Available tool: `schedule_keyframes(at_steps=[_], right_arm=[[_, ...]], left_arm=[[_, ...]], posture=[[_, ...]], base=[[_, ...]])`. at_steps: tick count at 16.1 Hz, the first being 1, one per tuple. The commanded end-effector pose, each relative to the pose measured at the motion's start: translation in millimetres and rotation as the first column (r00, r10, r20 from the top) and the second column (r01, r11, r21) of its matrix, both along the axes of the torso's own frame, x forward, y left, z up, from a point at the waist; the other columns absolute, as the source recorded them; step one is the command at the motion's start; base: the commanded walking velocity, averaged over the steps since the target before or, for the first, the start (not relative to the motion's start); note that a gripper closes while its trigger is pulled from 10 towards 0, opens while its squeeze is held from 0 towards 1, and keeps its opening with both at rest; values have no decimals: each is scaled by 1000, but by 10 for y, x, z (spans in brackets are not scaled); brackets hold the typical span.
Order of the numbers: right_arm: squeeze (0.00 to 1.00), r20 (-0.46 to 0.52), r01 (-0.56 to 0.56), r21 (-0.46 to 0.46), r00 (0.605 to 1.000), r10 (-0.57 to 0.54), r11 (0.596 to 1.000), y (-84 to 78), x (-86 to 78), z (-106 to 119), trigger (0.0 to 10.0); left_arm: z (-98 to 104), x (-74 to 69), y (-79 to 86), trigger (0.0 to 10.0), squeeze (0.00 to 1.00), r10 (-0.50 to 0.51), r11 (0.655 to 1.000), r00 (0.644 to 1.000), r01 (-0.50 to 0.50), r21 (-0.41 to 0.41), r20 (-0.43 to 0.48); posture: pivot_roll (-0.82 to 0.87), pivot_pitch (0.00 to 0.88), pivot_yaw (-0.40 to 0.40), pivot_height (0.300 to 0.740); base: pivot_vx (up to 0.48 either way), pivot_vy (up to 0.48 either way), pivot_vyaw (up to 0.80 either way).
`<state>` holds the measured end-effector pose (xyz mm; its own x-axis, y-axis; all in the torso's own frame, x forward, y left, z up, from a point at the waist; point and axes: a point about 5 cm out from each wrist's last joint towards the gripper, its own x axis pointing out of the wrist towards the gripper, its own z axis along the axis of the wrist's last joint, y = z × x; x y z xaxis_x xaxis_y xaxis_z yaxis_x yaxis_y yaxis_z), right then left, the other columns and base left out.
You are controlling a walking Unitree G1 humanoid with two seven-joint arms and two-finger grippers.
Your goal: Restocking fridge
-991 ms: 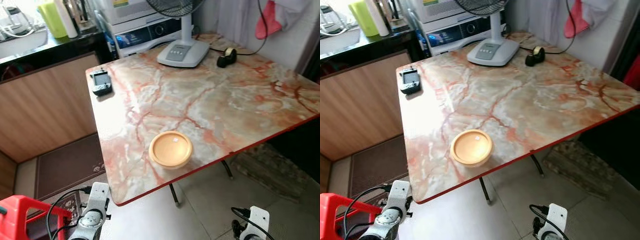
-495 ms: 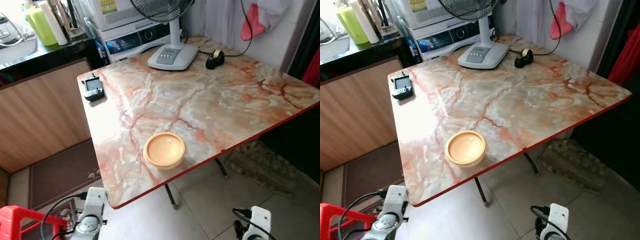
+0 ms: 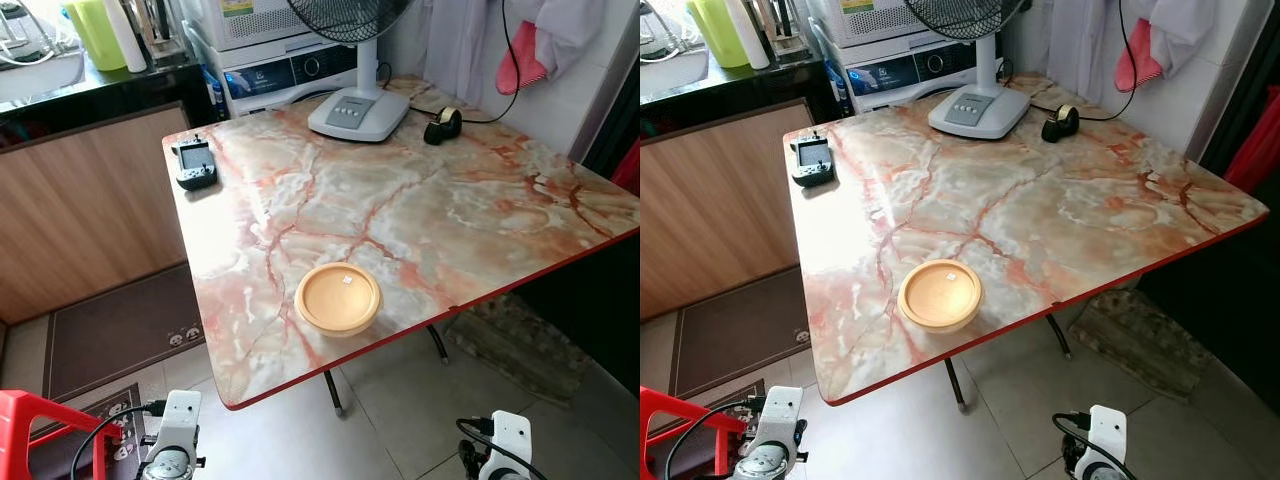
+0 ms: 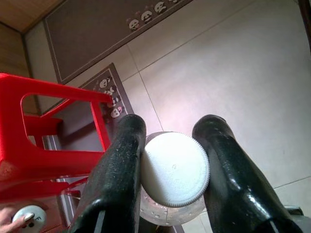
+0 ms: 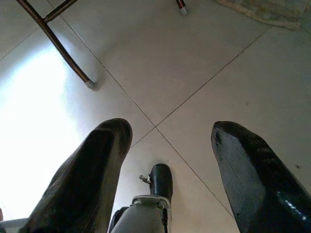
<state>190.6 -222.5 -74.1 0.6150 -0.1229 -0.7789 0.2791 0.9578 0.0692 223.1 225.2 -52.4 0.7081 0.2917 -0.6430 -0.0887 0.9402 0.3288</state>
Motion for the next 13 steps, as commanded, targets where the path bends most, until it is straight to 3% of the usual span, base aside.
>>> schedule_keyframes(at_steps=[1, 4, 13], right_arm=[[0, 7, -16, 2, 1000, 16, 1000, 36, 42, 13, 10000], [0, 10, -31, 0, 999, 31, 1000, 40, 90, 36, 10000], [0, 2, -4, -20, 1000, 4, 1000, -12, 97, 48, 10000]], left_arm=[[27, 18, 70, 10000, 0, -26, 999, 1000, 26, 35, -6], [5, 5, 44, 10000, 0, -59, 998, 998, 60, 37, -36], [-225, -371, 13, 10000, 0, -14, 999, 987, 8, -33, -159]], posture=[[39, 0, 44, 740], [69, 0, 45, 740], [59, 0, 27, 740]], base=[[0, 0, 0], [0, 0, 0], [0, 0, 0]])
